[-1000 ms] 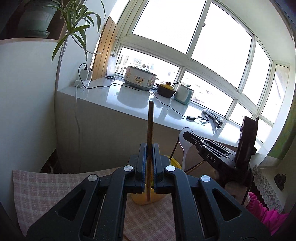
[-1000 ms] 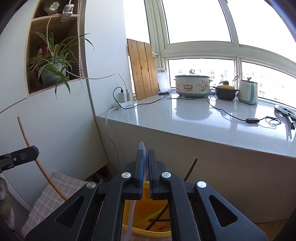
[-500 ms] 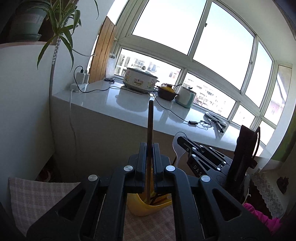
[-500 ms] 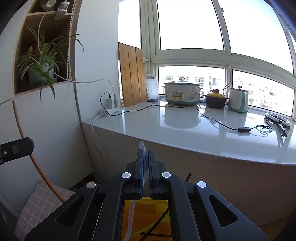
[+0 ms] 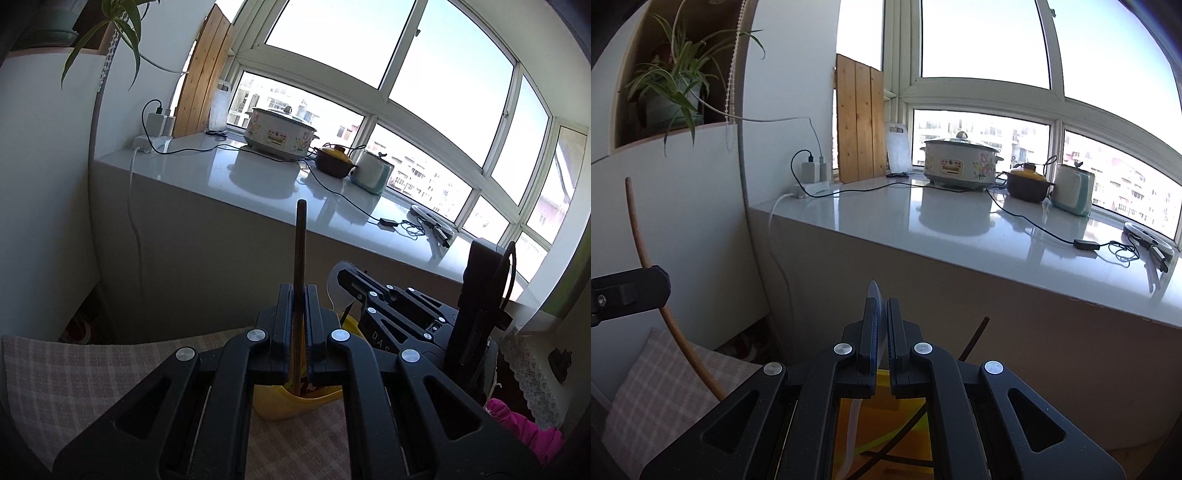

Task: Organize utensils
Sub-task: 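Lower both chopsticks into the yellow container and open both grippers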

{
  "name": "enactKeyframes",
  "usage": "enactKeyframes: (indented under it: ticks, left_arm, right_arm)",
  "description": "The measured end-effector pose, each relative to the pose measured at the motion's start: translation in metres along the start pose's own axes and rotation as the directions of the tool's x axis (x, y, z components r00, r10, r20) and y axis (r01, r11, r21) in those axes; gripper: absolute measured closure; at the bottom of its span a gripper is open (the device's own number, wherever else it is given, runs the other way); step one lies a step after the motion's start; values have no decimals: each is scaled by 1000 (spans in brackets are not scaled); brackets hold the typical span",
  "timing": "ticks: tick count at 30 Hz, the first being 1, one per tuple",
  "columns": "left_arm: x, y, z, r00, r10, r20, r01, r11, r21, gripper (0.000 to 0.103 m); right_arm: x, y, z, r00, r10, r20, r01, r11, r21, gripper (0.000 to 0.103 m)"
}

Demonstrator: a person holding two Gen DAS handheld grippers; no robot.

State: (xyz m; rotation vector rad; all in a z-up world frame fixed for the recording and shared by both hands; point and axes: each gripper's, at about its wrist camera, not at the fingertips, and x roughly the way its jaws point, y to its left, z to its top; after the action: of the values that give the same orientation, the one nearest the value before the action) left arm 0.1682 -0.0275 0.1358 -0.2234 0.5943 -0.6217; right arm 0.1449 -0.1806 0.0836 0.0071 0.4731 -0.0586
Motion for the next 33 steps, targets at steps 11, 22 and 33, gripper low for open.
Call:
enactKeyframes:
  ticks: [11, 22, 33]
  left_arm:
    - [32, 0, -23, 995, -29, -93, 28, 999, -18, 100]
    - [27, 4, -36, 994, -27, -106, 26, 1000, -18, 71]
    - [-10, 19, -54, 996, 63, -65, -62, 998, 18, 71]
  right_arm:
    - [2, -15, -5, 992, 58, -108, -50, 996, 76, 100]
    - [-21, -22, -5, 992, 99, -83, -89, 990, 113, 77]
    - [-51, -24, -16, 983, 173, -60, -164, 978, 132, 71]
